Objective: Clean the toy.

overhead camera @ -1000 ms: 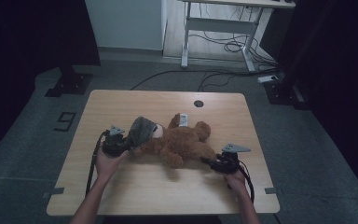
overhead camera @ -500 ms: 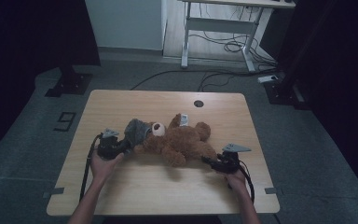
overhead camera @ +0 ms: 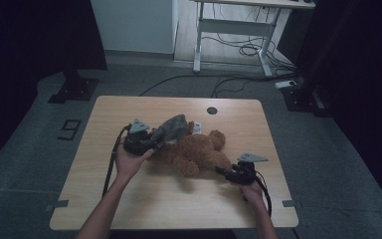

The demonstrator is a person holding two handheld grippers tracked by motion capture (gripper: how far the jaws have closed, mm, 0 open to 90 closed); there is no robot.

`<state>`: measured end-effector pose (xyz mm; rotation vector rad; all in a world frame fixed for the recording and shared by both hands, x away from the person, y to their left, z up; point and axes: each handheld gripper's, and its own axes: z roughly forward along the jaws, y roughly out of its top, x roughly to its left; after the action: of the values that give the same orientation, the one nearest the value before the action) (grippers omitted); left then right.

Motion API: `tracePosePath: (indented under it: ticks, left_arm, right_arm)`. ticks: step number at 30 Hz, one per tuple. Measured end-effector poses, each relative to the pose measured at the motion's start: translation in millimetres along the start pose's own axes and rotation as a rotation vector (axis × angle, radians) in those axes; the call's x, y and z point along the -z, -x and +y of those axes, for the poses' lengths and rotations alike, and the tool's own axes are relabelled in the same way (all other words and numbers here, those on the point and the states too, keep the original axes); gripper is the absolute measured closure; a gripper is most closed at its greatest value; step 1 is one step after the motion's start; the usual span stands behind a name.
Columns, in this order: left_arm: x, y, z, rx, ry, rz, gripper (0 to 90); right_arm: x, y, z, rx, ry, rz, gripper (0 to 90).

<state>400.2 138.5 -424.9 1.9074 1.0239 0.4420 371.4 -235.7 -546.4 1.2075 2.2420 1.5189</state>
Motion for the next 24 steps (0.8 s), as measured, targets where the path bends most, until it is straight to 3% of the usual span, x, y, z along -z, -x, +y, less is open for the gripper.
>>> tracePosePath:
  ticks: [3, 5, 7, 9, 12, 14, 19, 24]
  left_arm:
    - [-14.4, 4.3, 4.3, -0.011, -0.031, 0.018, 74.7]
    - [-22.0, 4.5, 1.6, -0.027, -0.062, 0.052, 74.9]
    - [-24.0, 0.0, -3.6, -0.029, -0.063, 0.083, 75.2]
    - [-21.9, -8.0, -7.9, 0.001, -0.060, 0.084, 75.4]
    - [-18.2, -18.9, -15.3, 0.015, -0.075, 0.123, 75.5]
    - [-18.6, -27.0, -24.0, 0.052, -0.080, 0.114, 75.8]
    - [-19.7, -34.0, -39.3, 0.052, -0.100, 0.149, 76.0]
    - [-25.7, -53.9, -62.4, 0.131, -0.167, 0.162, 76.2]
  right_arm:
    - [0.6, 0.5, 0.5, 0.000, -0.001, -0.003, 57.9]
    - [0.8, 1.7, 0.7, 0.002, 0.004, -0.005, 58.0]
    - [1.3, 1.5, 1.1, -0.001, 0.005, -0.005, 58.0]
    - [1.8, 0.8, 1.4, 0.006, 0.003, -0.005, 58.2]
    - [1.6, 0.3, 1.3, 0.008, 0.001, -0.005, 58.3]
    - [1.4, 0.0, 1.2, 0.008, 0.000, -0.005, 58.3]
    - [-1.5, -1.9, 1.5, 0.004, -0.003, -0.005, 58.5]
    - [-1.1, -1.2, 1.0, 0.004, -0.004, -0.003, 58.5]
